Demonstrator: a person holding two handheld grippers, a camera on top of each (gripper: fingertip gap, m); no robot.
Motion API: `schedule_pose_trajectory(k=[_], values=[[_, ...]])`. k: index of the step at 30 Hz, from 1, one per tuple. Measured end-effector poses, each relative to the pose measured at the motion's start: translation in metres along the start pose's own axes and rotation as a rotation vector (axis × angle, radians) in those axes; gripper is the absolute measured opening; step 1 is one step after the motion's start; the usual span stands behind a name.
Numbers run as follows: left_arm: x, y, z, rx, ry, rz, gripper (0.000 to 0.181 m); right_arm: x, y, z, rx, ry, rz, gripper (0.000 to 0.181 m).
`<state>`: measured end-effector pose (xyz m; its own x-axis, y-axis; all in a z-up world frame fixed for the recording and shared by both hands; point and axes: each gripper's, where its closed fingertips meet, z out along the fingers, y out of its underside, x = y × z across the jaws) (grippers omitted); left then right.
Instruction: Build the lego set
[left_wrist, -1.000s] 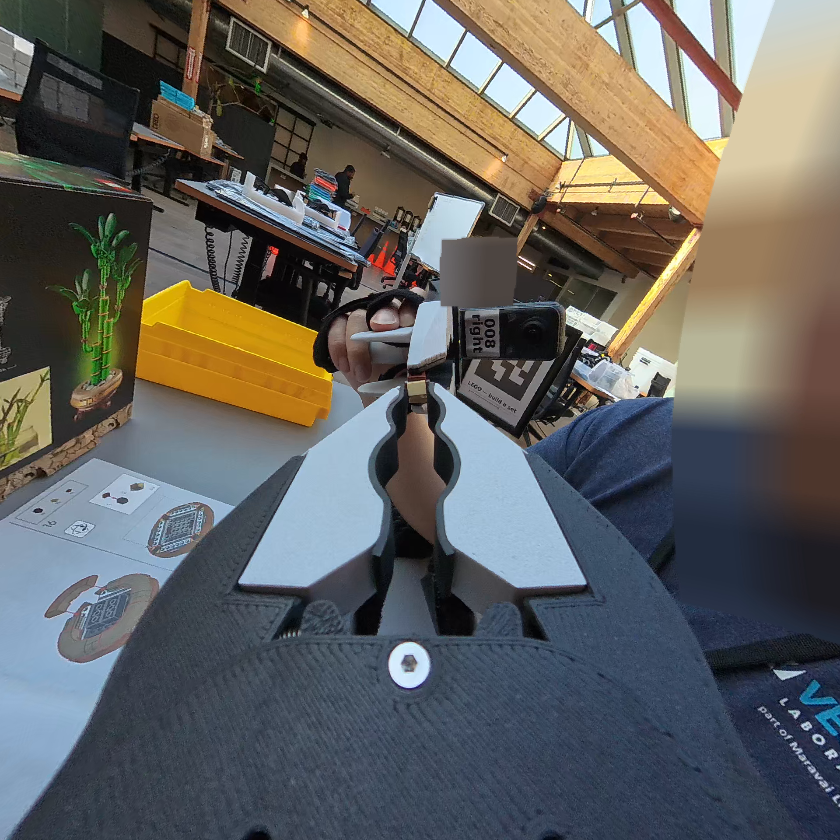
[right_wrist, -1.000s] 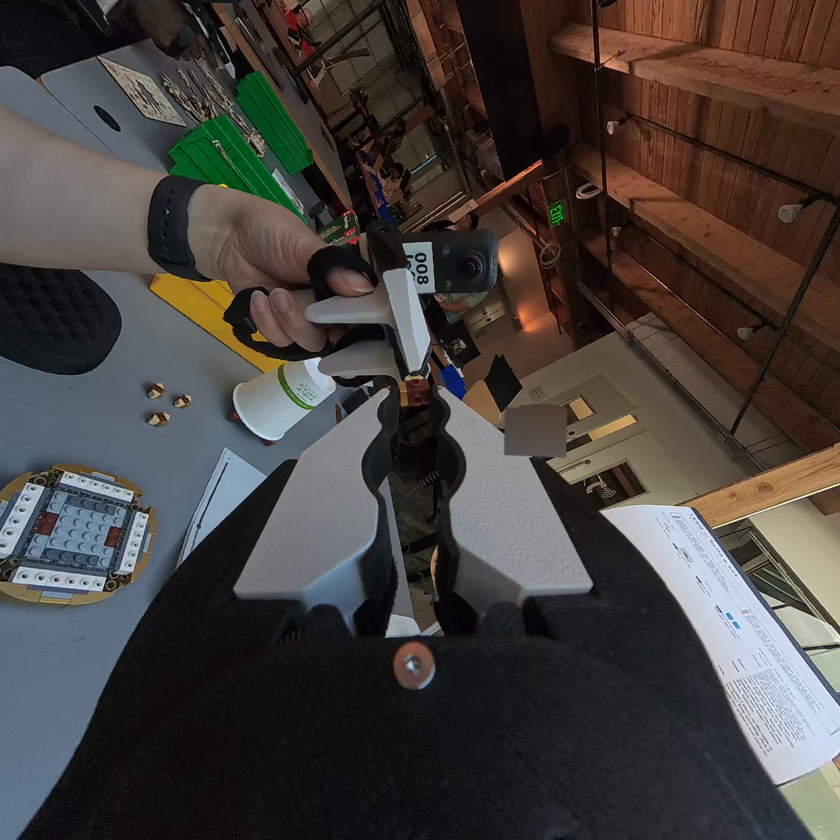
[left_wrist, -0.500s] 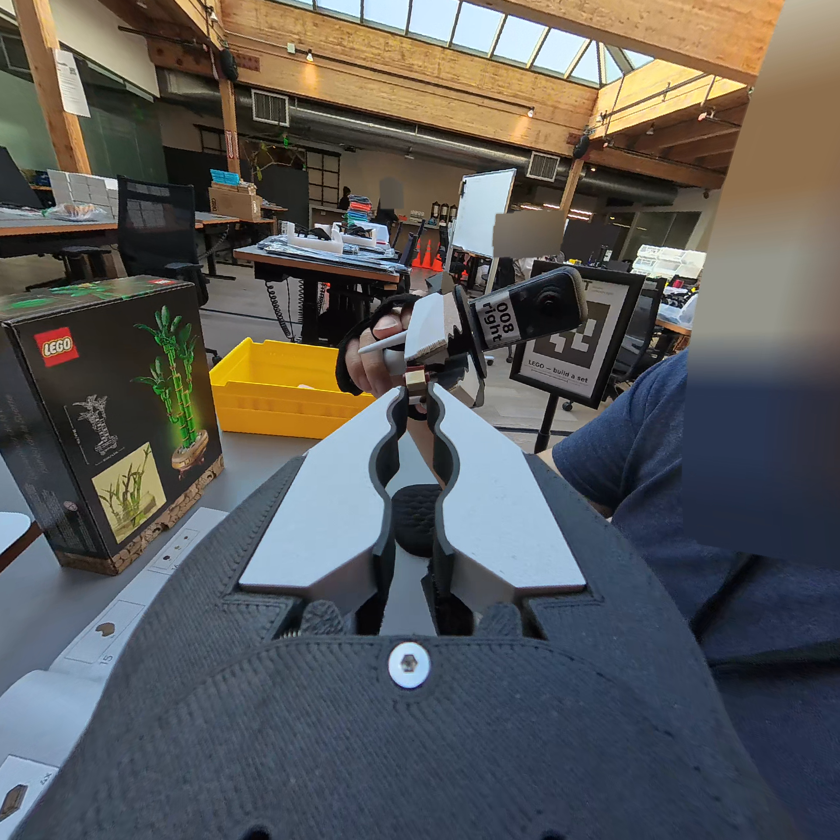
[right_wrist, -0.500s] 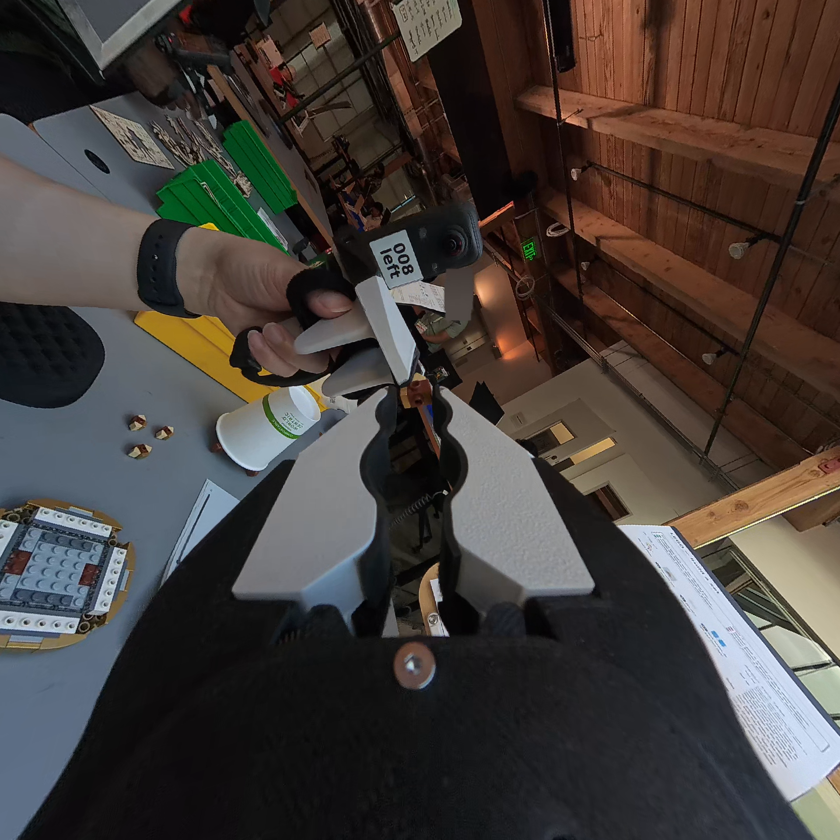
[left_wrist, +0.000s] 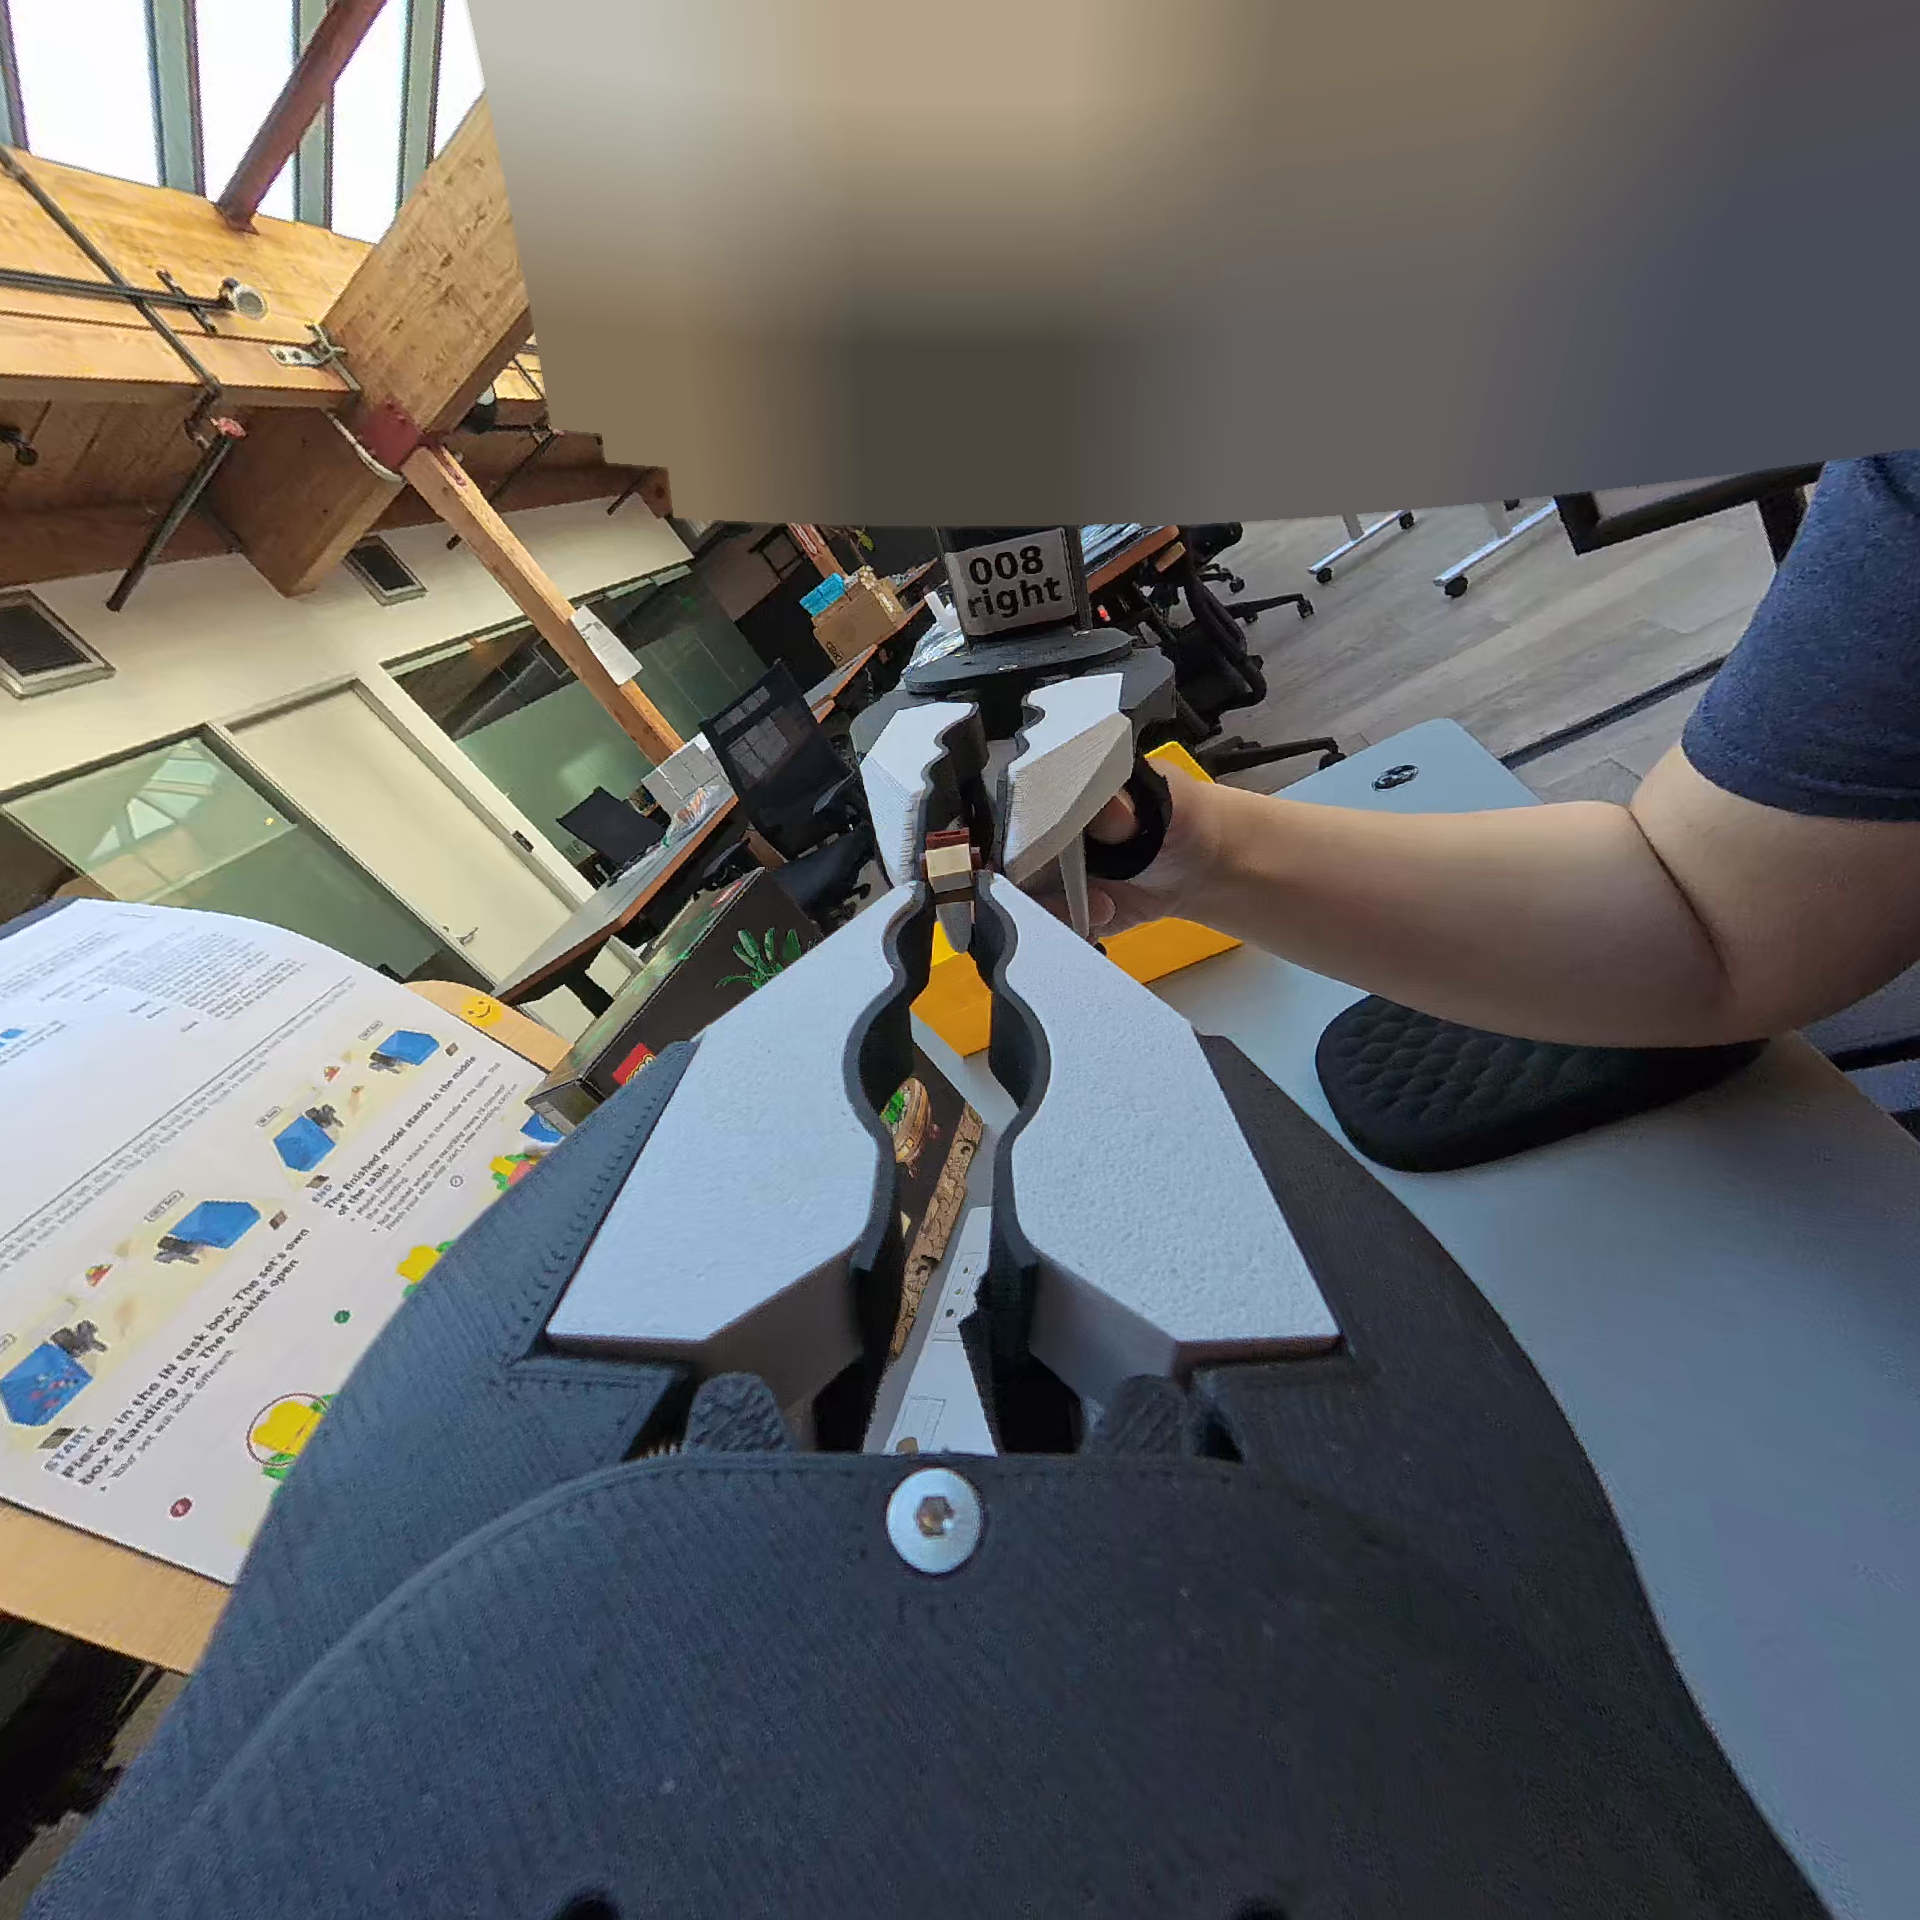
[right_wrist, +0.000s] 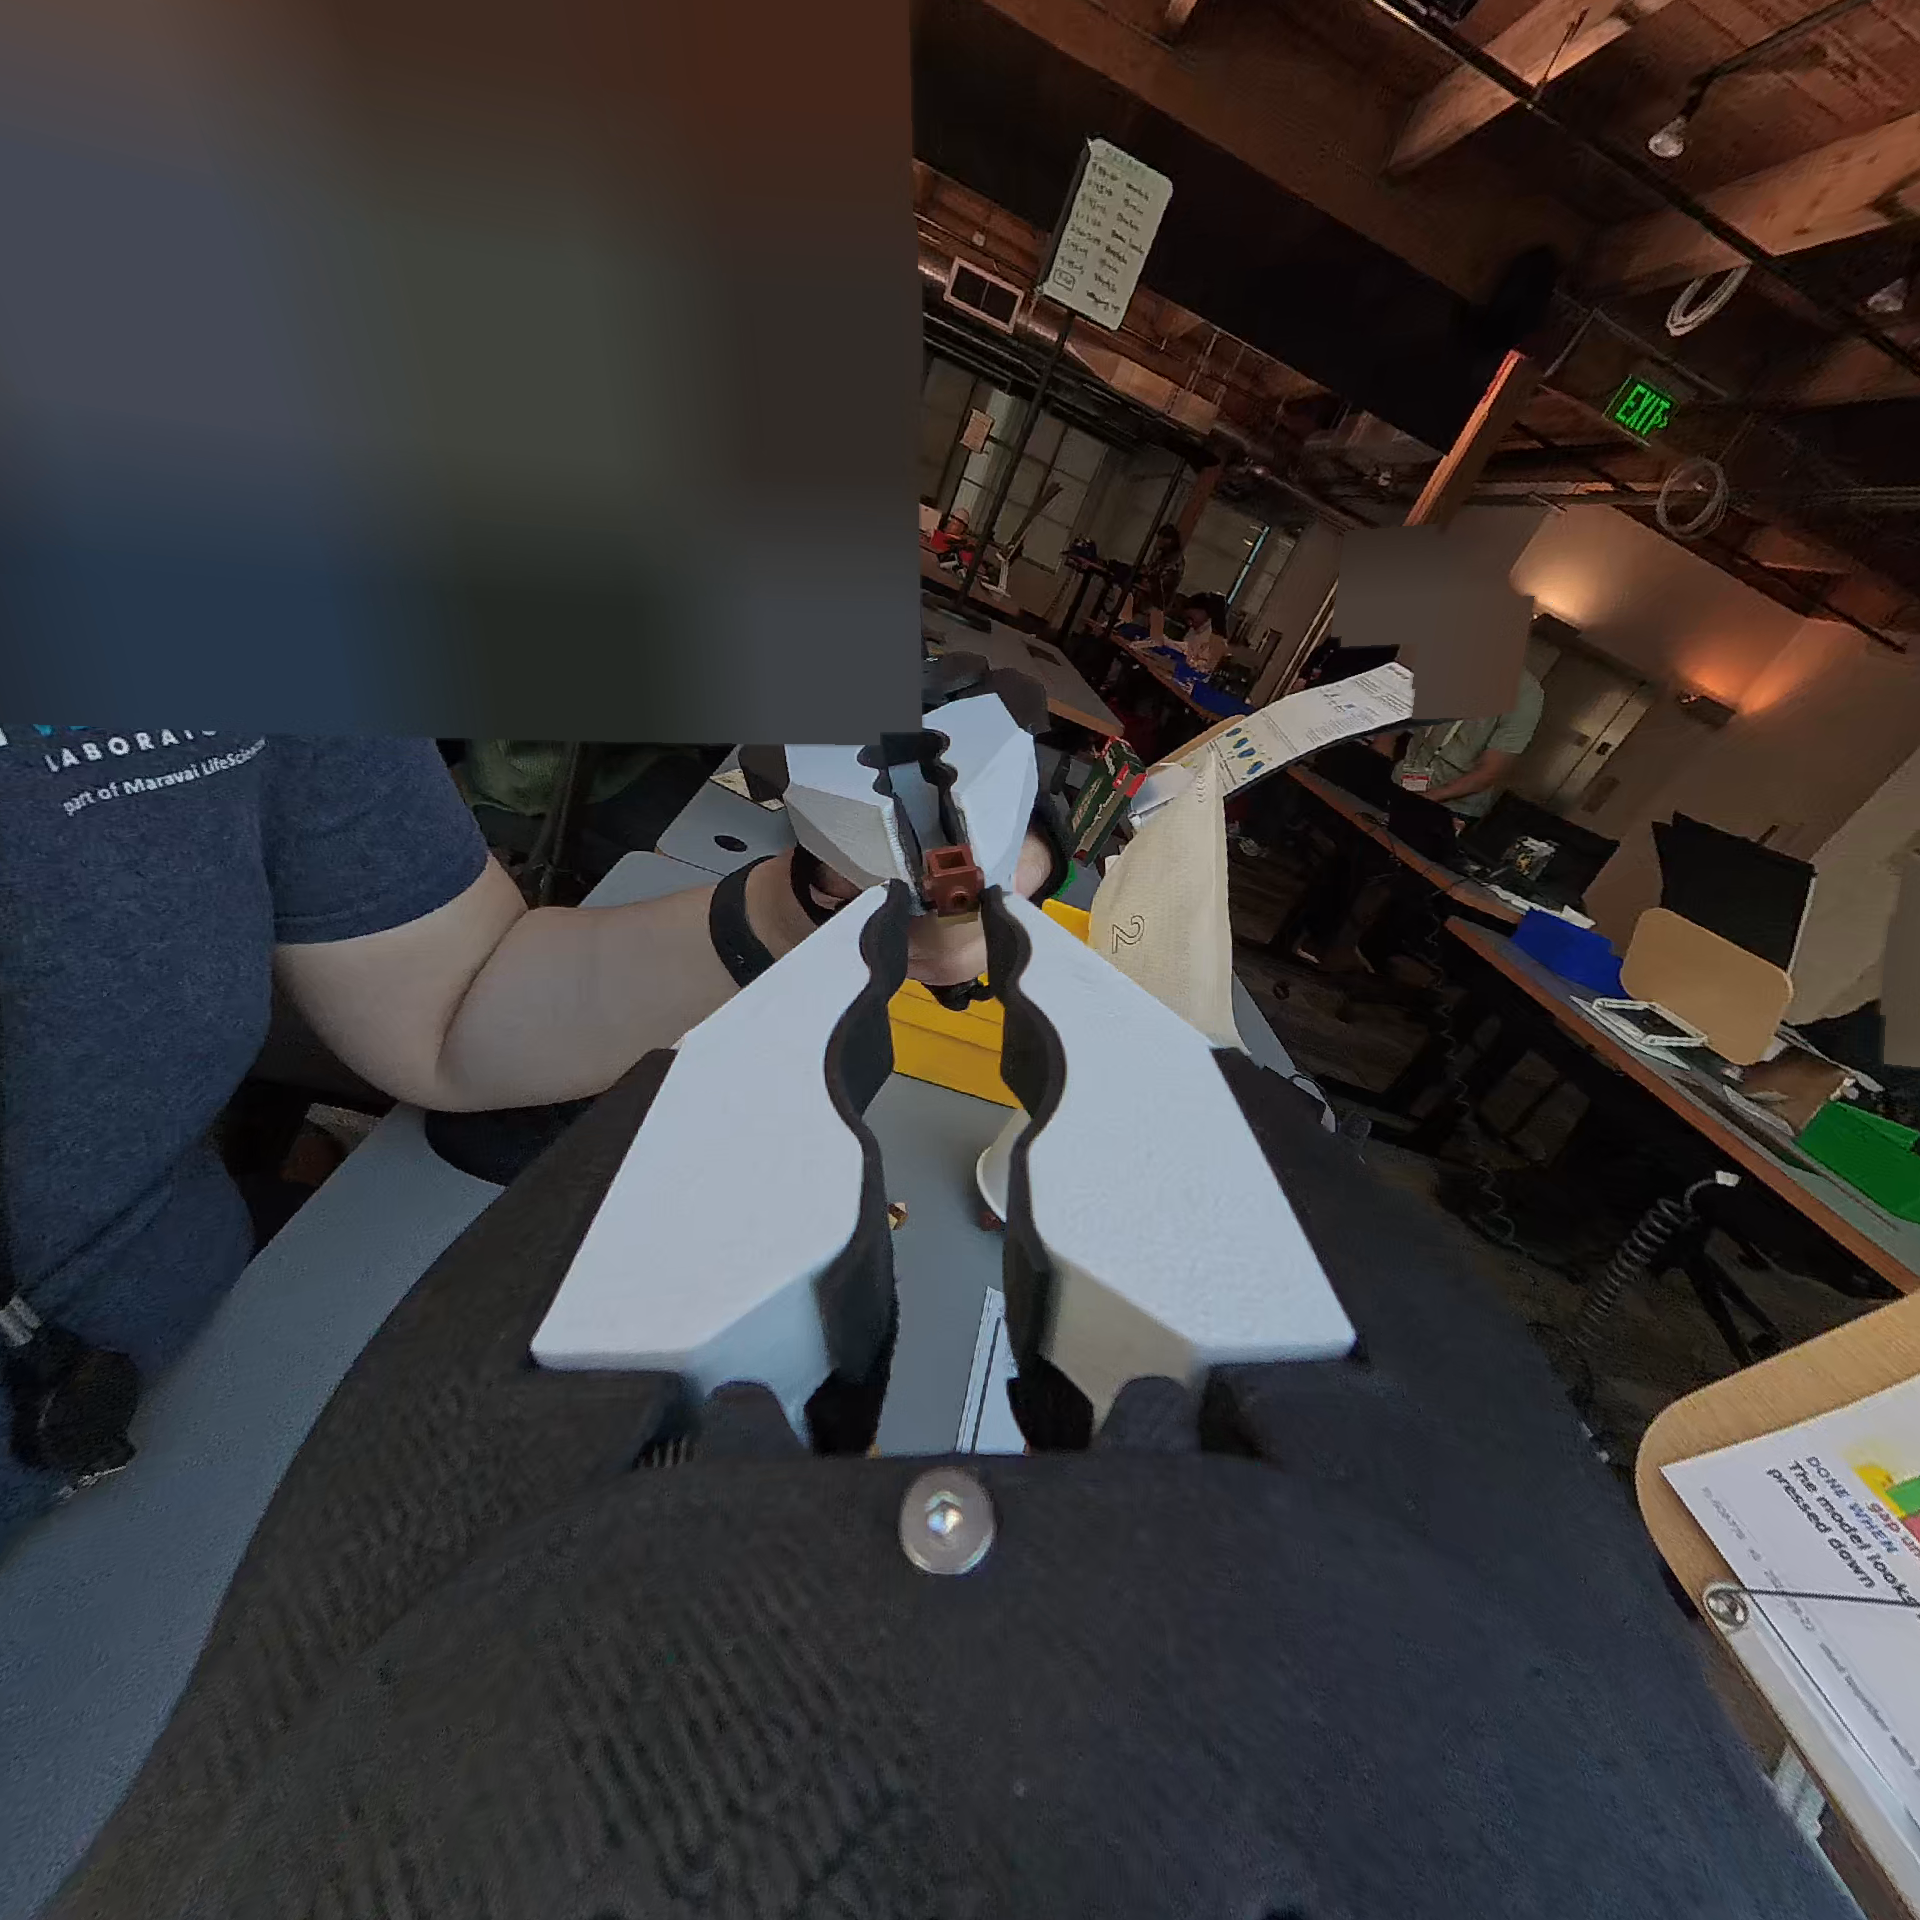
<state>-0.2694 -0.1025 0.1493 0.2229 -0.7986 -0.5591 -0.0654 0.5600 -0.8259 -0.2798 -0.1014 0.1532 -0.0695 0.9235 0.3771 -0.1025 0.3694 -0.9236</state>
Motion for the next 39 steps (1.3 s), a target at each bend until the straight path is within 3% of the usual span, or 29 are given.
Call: schedule_pose_trajectory(k=[23,28,30,31,34,39], values=[[0.018,-0.007,-0.002,0.029,0.079,0.053,0.005,-0.017,-0.007,-0.001,0.007,-0.049,-0.125,0.010],[0.019,-0.009,-0.002,0.018,0.051,0.104,0.006,-0.019,-0.009,-0.001,-0.003,-0.001,-0.267,0.010],[0.013,-0.006,-0.001,-0.034,-0.032,0.201,0.005,-0.013,-0.007,-0.002,-0.039,0.027,-0.229,0.013],[0.008,-0.003,-0.001,-0.072,-0.098,0.283,0.005,-0.012,-0.007,-0.004,-0.051,0.023,-0.173,0.023],[-0.009,0.001,-0.002,-0.205,-0.321,0.603,0.005,0.000,-0.011,-0.008,-0.080,0.062,0.000,0.036],[-0.021,0.008,0.003,-0.354,-0.491,0.903,0.006,0.017,0.001,0.002,-0.248,0.249,0.085,0.037]])
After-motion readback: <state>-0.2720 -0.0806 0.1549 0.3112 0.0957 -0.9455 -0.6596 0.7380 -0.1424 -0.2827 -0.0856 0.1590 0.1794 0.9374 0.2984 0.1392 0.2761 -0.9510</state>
